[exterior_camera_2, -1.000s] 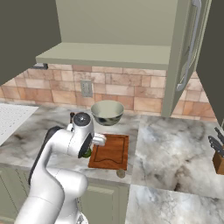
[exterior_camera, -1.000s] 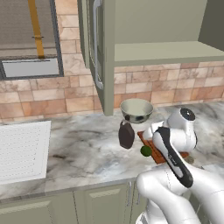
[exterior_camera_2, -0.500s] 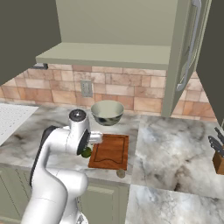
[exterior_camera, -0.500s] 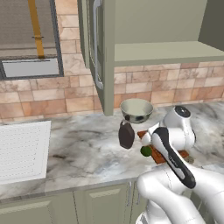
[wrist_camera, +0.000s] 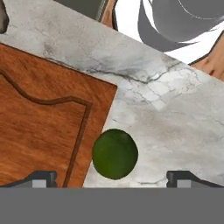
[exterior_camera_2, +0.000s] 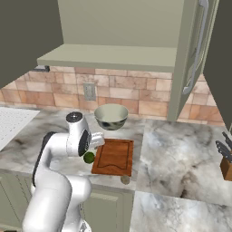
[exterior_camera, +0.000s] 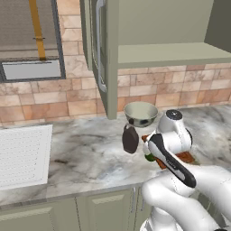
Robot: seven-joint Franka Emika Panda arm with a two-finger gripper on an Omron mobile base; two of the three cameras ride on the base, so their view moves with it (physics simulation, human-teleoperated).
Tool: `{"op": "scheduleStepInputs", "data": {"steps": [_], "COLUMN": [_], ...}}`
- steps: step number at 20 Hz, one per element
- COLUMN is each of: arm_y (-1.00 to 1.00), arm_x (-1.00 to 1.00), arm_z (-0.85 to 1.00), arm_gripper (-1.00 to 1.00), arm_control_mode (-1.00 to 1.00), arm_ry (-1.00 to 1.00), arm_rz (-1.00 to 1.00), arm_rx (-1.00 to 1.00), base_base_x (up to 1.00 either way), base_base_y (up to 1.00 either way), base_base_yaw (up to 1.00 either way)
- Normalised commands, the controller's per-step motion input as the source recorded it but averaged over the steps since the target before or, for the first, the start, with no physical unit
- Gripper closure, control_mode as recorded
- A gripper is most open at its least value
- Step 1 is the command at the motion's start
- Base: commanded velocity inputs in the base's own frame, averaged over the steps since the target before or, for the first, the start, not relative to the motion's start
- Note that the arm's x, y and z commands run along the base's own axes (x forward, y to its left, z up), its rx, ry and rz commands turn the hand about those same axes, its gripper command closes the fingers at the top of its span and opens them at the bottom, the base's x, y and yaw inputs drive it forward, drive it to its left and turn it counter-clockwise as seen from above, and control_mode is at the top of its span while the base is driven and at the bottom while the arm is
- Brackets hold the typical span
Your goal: Open the cabinet. Place the bowl and condiment on the counter. Then place the lime and garlic on the cutting board.
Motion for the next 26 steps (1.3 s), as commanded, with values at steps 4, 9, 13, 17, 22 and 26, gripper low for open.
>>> {"op": "scheduleStepInputs", "data": {"steps": [4,9,13,17,22,26], "arm_y": [0.0,0.0,0.06,0.26,0.18,-0.01], "arm_x": [0.01,0.0,-0.01,0.0,0.0,-0.04], "arm_z": [-0.8,-0.62,-0.58,-0.53,-0.52,-0.36], "arm_gripper": [-1.0,-1.0,-1.0,-1.0,-1.0,1.0], "arm_control_mode": [-1.0,-1.0,-1.0,-1.0,-1.0,-1.0], "arm_ry": [0.0,0.0,0.0,-0.02,0.0,0.0], "arm_rz": [0.13,0.13,0.09,0.05,0.01,0.0], "arm_rx": [-0.1,-0.03,-0.01,-0.03,-0.04,-0.01], "base_base_x": [0.0,0.0,0.0,0.0,0.0,0.0], "base_base_y": [0.0,0.0,0.0,0.0,0.0,0.0], "base_base_yaw": [0.0,0.0,0.0,0.0,0.0,0.0]}}
